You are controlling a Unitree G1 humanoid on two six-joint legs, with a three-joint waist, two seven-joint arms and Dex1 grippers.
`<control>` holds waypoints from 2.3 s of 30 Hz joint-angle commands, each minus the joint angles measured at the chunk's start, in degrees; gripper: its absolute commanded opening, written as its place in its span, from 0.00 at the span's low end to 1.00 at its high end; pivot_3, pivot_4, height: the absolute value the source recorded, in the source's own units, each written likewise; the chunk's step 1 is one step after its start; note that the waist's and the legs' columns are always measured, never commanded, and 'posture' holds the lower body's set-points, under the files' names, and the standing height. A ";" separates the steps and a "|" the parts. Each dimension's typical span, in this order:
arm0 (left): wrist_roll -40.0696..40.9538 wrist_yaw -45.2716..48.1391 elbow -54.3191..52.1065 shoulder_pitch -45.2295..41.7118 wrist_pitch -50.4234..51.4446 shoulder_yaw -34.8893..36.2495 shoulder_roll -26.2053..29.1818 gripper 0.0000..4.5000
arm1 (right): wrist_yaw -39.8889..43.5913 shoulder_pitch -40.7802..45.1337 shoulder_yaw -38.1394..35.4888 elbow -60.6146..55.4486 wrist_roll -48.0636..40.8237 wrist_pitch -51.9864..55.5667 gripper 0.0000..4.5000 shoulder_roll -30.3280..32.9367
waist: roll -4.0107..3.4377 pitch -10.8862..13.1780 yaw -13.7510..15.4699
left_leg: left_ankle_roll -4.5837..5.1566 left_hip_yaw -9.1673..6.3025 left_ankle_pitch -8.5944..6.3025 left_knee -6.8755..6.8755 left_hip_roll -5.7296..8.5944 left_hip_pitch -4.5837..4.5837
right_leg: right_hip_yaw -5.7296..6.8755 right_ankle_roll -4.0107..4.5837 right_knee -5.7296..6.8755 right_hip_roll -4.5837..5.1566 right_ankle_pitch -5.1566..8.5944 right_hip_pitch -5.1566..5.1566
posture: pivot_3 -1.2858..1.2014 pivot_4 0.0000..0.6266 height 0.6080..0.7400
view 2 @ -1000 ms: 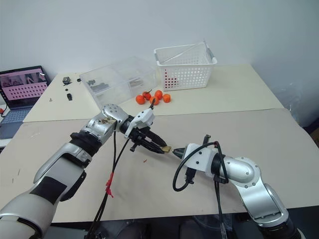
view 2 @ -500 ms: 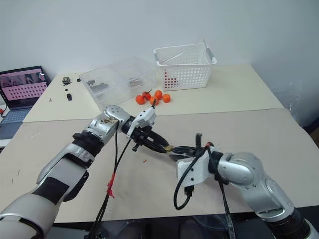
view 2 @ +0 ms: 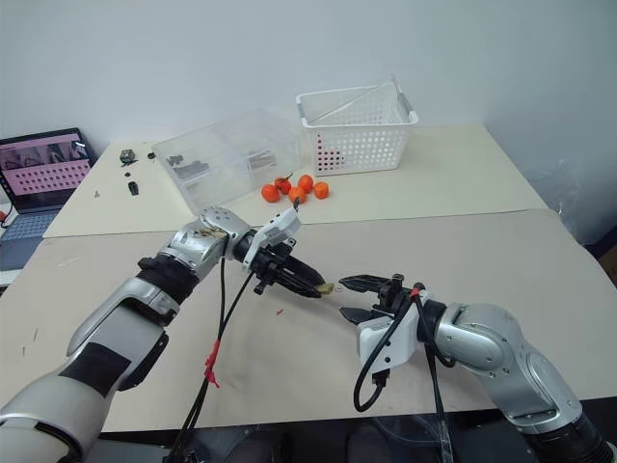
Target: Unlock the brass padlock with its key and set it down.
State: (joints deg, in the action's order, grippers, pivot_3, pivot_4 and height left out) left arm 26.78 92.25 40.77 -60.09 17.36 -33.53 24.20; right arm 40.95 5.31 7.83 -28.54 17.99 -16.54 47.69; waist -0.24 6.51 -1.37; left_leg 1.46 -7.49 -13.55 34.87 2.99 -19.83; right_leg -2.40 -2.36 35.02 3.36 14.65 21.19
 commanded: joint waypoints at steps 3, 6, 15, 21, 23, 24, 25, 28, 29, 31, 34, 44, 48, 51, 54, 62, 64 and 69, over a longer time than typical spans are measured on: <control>4.44 0.25 -4.44 -1.06 2.04 -2.99 2.55 0.18 | -1.53 0.12 -1.61 -1.43 0.03 -1.45 0.64 -1.01 | 0.00 0.00 0.08 | 0.00 0.00 0.00 0.02 0.02 0.00 | 0.00 0.01 -0.01 0.02 0.00 -0.01 | 0.52 0.24 1.00; 4.95 0.25 -4.14 -1.29 1.77 -3.95 2.48 0.18 | -1.41 0.03 -0.83 -2.10 0.46 -0.98 0.64 -1.96 | 0.00 0.00 0.15 | 0.00 0.00 0.00 0.09 0.03 -0.06 | -0.01 0.04 0.01 0.02 -0.02 0.02 | 0.52 0.24 1.00; 5.63 0.25 -2.20 -2.88 0.74 -5.24 -0.07 0.18 | -0.48 0.11 0.26 -3.82 1.38 1.09 0.64 -4.52 | 0.02 0.01 0.21 | 0.00 0.01 0.00 0.09 0.06 -0.05 | -0.01 0.09 -0.01 0.03 -0.05 0.00 | 0.52 0.24 1.00; 5.49 0.25 -1.32 -3.36 -0.03 -5.61 -1.36 0.18 | -0.12 -0.32 0.50 -4.87 1.68 2.17 0.64 -5.23 | 0.02 0.01 0.17 | 0.00 0.01 0.00 0.09 0.05 -0.05 | -0.01 0.09 0.00 0.02 -0.04 0.01 | 0.52 0.24 1.00; 5.52 0.25 -1.25 -3.48 -0.16 -5.75 -1.48 0.18 | 0.03 -0.31 0.31 -4.92 1.53 2.40 0.64 -5.27 | 0.03 0.02 0.15 | 0.00 0.01 0.00 0.09 0.05 -0.05 | -0.01 0.09 -0.01 0.03 -0.04 0.01 | 0.52 0.24 1.00; 5.56 0.25 -1.24 -3.52 -0.16 -5.83 -1.48 0.18 | 0.09 -0.37 0.19 -4.98 1.40 2.53 0.64 -5.28 | 0.03 0.02 0.16 | 0.00 0.01 0.00 0.09 0.06 -0.05 | -0.02 0.09 -0.01 0.03 -0.04 0.01 | 0.52 0.24 1.00; 5.60 0.25 -1.22 -3.55 -0.18 -5.88 -1.47 0.18 | 0.15 -0.42 0.11 -5.04 1.31 2.60 0.64 -5.27 | 0.03 0.02 0.18 | 0.00 0.01 0.00 0.10 0.05 -0.05 | -0.02 0.09 -0.01 0.03 -0.04 0.01 | 0.52 0.24 1.00; 5.72 0.25 -1.20 -3.55 -0.25 -6.10 -1.35 0.18 | 0.25 -0.37 0.13 -5.11 1.20 2.81 0.52 -5.38 | 0.03 0.02 0.18 | 0.00 0.01 0.00 0.09 0.06 -0.05 | -0.02 0.09 -0.01 0.03 -0.04 0.00 | 0.52 0.24 1.00; 5.82 0.25 -1.41 -3.49 -0.20 -6.31 -1.17 0.18 | 0.29 -0.32 0.17 -5.14 1.15 2.91 0.47 -5.44 | 0.03 0.02 0.15 | 0.00 0.01 0.00 0.09 0.06 -0.05 | -0.02 0.09 -0.01 0.03 -0.04 0.00 | 0.52 0.24 1.00; 5.91 0.25 -1.67 -3.38 -0.24 -6.54 -0.91 0.18 | 0.41 -0.20 0.24 -5.12 1.07 3.07 0.33 -5.55 | 0.03 0.02 0.15 | 0.00 0.01 0.00 0.09 0.05 -0.05 | -0.02 0.09 -0.01 0.03 -0.04 0.01 | 0.52 0.24 1.00; 6.07 0.25 -1.76 -3.46 -0.15 -6.63 -0.76 0.18 | 0.72 -0.15 0.18 -5.14 0.90 3.21 0.10 -5.63 | 0.02 0.02 0.16 | 0.00 0.01 0.00 0.08 0.05 -0.04 | -0.02 0.09 -0.01 0.03 -0.04 0.01 | 0.52 0.24 1.00; 5.99 0.25 -1.72 -3.54 -0.13 -6.36 -0.65 0.18 | 1.04 0.18 -0.13 -4.84 1.00 3.10 0.02 -5.67 | 0.03 0.02 0.18 | 0.00 0.01 0.00 0.08 0.05 -0.04 | -0.02 0.09 -0.01 0.03 -0.04 0.00 | 0.52 0.24 1.00; 5.57 0.25 -1.36 -3.55 0.00 -5.85 -0.90 0.18 | 1.06 0.19 -0.23 -4.76 0.94 3.11 0.02 -5.60 | 0.02 0.02 0.17 | 0.00 0.01 0.00 0.08 0.05 -0.04 | -0.02 0.08 -0.01 0.03 -0.03 0.00 | 0.52 0.24 1.00; 5.87 0.25 -1.48 -3.60 0.66 -5.55 -0.87 0.42 | 1.10 0.20 -0.28 -4.65 0.84 3.05 0.02 -5.55 | 0.03 0.02 0.17 | 0.00 0.01 0.00 0.08 0.05 -0.04 | -0.02 0.08 -0.01 0.03 -0.03 0.00 | 0.52 0.24 1.00; 6.16 0.25 -1.76 -3.93 1.25 -4.64 -0.72 0.66 | 1.13 0.13 -0.34 -4.52 0.75 2.96 0.02 -5.48 | 0.03 0.02 0.18 | 0.00 0.01 0.00 0.08 0.05 -0.04 | -0.02 0.08 -0.01 0.03 -0.03 0.00 | 0.52 0.24 1.00; 7.76 0.25 6.32 -11.56 7.21 8.75 -1.06 0.75 | 0.95 -0.83 -1.47 -3.50 0.44 3.12 0.02 -5.11 | 0.06 0.04 0.14 | 0.00 0.01 0.00 0.09 0.06 -0.05 | 0.01 -0.13 -0.01 0.02 0.09 0.02 | 0.52 0.24 1.00; 6.00 0.08 9.34 -12.97 6.77 12.26 -1.58 0.75 | 0.89 -0.90 -1.84 -3.24 0.23 3.36 0.02 -5.15 | 0.04 0.03 0.05 | 0.00 0.01 0.00 0.07 0.07 -0.04 | 0.01 -0.15 -0.02 0.02 0.10 0.02 | 0.52 0.24 1.00; 1.87 -3.29 10.79 -10.69 4.31 18.14 -1.97 0.64 | 0.60 -0.19 -2.97 -2.91 -1.07 4.68 0.02 -5.62 | 0.02 0.02 -0.43 | 0.00 0.00 0.00 0.07 0.06 0.00 | 0.00 -0.10 0.00 0.02 0.07 0.00 | 0.52 0.24 1.00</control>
State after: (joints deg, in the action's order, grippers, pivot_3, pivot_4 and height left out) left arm 30.16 89.97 52.20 -71.57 23.21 -17.79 22.45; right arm 42.54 4.06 7.04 -30.21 18.86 -12.20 42.33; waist -0.22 6.52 -1.80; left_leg 1.46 -7.49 -13.55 34.95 3.05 -19.82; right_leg -2.41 -2.41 35.05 3.39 14.69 21.19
